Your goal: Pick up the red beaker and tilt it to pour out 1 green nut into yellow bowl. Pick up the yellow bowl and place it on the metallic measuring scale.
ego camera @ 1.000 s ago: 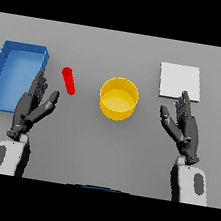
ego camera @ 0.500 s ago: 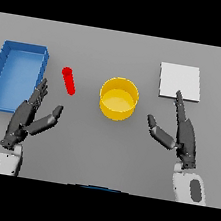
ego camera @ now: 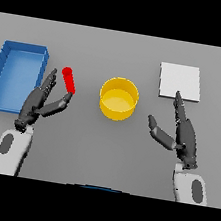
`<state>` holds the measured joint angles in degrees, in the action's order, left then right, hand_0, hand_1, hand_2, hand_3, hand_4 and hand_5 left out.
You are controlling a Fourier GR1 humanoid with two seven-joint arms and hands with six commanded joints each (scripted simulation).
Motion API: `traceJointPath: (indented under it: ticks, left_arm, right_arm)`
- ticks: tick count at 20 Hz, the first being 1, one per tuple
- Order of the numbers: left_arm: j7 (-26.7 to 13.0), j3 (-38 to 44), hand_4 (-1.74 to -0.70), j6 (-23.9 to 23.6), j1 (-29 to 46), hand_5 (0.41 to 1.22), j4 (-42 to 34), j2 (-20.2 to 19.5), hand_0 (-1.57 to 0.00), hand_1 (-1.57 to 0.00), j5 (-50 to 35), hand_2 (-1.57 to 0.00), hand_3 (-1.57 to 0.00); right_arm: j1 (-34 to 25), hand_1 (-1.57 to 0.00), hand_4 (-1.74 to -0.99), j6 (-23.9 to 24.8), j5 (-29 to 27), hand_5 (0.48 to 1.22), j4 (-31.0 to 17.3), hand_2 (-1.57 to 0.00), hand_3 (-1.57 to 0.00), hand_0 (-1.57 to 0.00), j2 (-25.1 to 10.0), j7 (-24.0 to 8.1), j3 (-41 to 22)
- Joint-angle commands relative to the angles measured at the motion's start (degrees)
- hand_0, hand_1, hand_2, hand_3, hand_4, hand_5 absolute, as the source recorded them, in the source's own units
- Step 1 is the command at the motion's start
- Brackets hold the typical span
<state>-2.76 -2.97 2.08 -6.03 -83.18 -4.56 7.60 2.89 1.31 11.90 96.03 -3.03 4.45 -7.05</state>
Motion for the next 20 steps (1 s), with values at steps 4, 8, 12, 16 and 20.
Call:
traceJointPath:
  ticks: [4, 8, 12, 16, 20]
  left_arm:
    - [3.04, 1.72, -1.18, 0.54, -6.60, 0.637, 8.34, -0.34, 0.00, 0.00, -0.14, 0.00, 0.00]
    - [4.47, 1.65, -1.20, -0.04, -10.76, 0.654, 13.08, -0.20, 0.00, 0.00, 1.40, 0.00, 0.00]
    - [3.77, 2.24, -1.20, -1.85, -15.48, 0.664, 18.73, 0.15, 0.00, 0.00, 3.01, 0.00, 0.00]
    - [6.58, 3.56, -1.22, -2.89, -18.96, 0.678, 24.63, 0.63, 0.00, 0.00, 3.18, 0.00, 0.00]
    - [11.33, 6.31, -1.29, -3.03, -21.31, 0.708, 28.37, 2.23, 0.00, 0.00, 0.29, 0.00, 0.00]
  right_arm:
    - [0.16, 0.00, -1.227, -0.21, -0.24, 0.625, -0.41, 0.00, 0.00, 0.00, 0.01, 0.98, 0.10]
    - [0.54, 0.00, -1.229, -0.29, -0.50, 0.628, 0.17, 0.00, 0.00, 0.00, 0.03, 0.77, 0.15]
    - [0.66, 0.00, -1.233, -0.27, -0.24, 0.634, 0.27, 0.00, 0.00, 0.00, 0.12, 0.68, -0.06]
    - [0.62, 0.00, -1.241, -0.56, -1.08, 0.641, 0.50, 0.00, 0.00, 0.00, -0.79, 0.19, 0.94]
    - [0.95, 0.00, -1.246, -0.15, -0.65, 0.645, 0.96, 0.00, 0.00, 0.00, 0.09, -0.32, 0.25]
